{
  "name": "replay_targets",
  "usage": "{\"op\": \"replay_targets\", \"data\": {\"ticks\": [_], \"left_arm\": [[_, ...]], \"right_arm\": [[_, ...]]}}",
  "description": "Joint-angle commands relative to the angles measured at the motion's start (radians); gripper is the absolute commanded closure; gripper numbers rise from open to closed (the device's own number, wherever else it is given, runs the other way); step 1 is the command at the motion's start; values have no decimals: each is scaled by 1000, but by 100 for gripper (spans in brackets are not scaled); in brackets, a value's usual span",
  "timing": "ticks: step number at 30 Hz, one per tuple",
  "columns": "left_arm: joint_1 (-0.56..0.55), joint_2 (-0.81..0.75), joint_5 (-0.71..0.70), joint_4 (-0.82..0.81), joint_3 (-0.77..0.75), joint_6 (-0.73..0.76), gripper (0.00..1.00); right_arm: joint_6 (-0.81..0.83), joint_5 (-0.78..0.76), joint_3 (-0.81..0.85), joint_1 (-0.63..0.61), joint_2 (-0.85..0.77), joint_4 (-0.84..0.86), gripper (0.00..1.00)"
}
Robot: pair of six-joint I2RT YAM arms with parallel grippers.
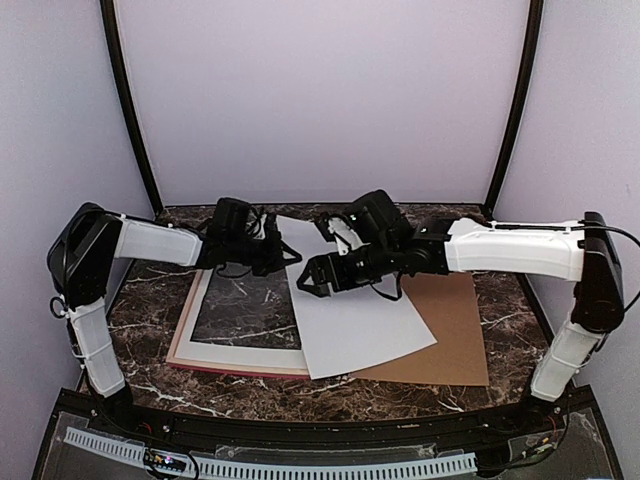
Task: Put the photo into the frame
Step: Pass from the right arm to the left, then place the photo on the mat board.
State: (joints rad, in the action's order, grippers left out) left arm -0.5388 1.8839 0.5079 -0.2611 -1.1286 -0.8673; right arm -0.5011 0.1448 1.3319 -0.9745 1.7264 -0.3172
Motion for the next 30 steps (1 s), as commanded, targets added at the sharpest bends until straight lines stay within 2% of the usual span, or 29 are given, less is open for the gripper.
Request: {"op": "replay_targets", "data": {"ticks": [1, 2, 7, 11, 15, 22, 30], "left_arm": [[53, -27, 182, 184, -87, 153, 100], [71, -35, 194, 220, -101, 178, 100], [140, -59, 208, 627, -254, 463, 100], [180, -55, 124, 886, -369, 640, 100], [230, -39, 47, 1062, -463, 747, 100], [314, 46, -157, 1296, -593, 921, 100], [343, 155, -203, 1333, -651, 1001, 100]], "right_arm": [[35, -45, -44, 16, -96, -35, 13], [41, -56, -58, 29, -110, -45, 13], [56, -72, -153, 121, -170, -52, 13], [97, -137, -180, 160, -189, -91, 13], [133, -191, -200, 186, -189, -105, 12], [145, -173, -254, 208, -182, -56, 12], [151, -175, -283, 211, -145, -36, 12]]}}
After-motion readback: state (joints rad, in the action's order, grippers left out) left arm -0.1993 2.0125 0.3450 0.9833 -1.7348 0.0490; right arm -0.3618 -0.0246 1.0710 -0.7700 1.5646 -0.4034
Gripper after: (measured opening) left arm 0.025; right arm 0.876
